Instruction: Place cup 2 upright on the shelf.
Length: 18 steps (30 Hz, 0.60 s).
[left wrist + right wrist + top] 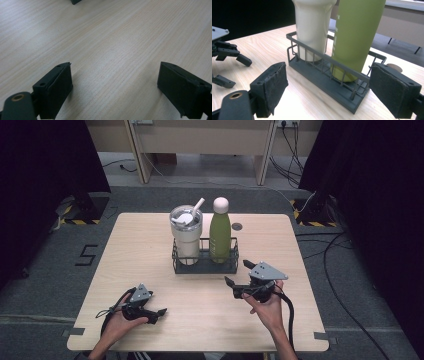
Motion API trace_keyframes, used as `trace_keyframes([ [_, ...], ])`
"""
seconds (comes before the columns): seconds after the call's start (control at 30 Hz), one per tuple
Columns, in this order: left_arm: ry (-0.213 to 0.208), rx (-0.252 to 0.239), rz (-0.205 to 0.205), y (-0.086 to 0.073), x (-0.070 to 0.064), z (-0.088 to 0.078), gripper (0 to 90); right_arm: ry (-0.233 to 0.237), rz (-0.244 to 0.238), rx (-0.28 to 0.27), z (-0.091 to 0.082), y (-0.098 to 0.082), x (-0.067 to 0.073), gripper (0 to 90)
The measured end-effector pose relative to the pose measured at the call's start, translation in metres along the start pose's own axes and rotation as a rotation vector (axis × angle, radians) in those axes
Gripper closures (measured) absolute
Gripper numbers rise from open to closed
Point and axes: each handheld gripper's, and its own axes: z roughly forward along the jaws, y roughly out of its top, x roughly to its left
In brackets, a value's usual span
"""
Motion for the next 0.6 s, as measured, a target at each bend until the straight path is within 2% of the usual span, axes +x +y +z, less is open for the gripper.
trace_keyframes([
  [0.27,0.000,0.000,0.000,0.000,0.000,0.000,11.9,-0.001,-0.006,0.038,-0.006,-0.015,0.004,15.4],
  [0.43,0.001,0.000,0.000,0.000,0.000,0.000,11.9,0.005,0.006,0.079,-0.010,-0.033,0.004,15.5],
  [0.6,0.001,0.000,0.000,0.000,0.000,0.000,11.9,-0.004,0.038,0.101,-0.015,-0.046,0.001,15.5],
])
